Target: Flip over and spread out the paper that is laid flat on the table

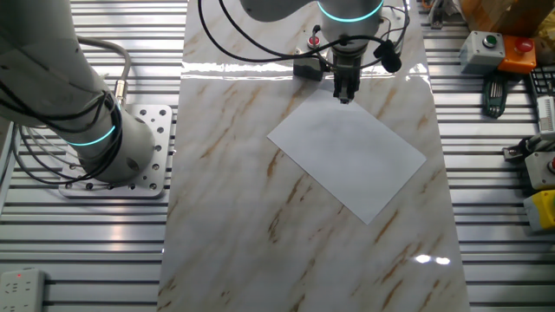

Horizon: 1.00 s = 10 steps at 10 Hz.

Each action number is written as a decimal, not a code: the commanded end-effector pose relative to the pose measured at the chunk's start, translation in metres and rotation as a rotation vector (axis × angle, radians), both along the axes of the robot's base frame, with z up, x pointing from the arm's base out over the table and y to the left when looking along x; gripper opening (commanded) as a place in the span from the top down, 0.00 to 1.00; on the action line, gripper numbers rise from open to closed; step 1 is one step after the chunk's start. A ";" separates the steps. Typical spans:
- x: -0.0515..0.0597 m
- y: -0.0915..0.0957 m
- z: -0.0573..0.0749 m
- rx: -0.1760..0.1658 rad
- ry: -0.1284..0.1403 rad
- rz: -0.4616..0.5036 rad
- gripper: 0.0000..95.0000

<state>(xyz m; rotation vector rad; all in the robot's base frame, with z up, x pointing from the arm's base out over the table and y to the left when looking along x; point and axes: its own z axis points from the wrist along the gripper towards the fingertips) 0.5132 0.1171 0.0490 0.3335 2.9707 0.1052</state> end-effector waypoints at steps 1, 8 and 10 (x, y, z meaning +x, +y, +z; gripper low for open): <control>0.000 0.000 0.001 0.000 0.004 -0.003 0.80; 0.000 0.000 0.001 -0.024 0.012 0.095 0.80; 0.000 0.000 0.001 -0.036 0.041 0.233 0.80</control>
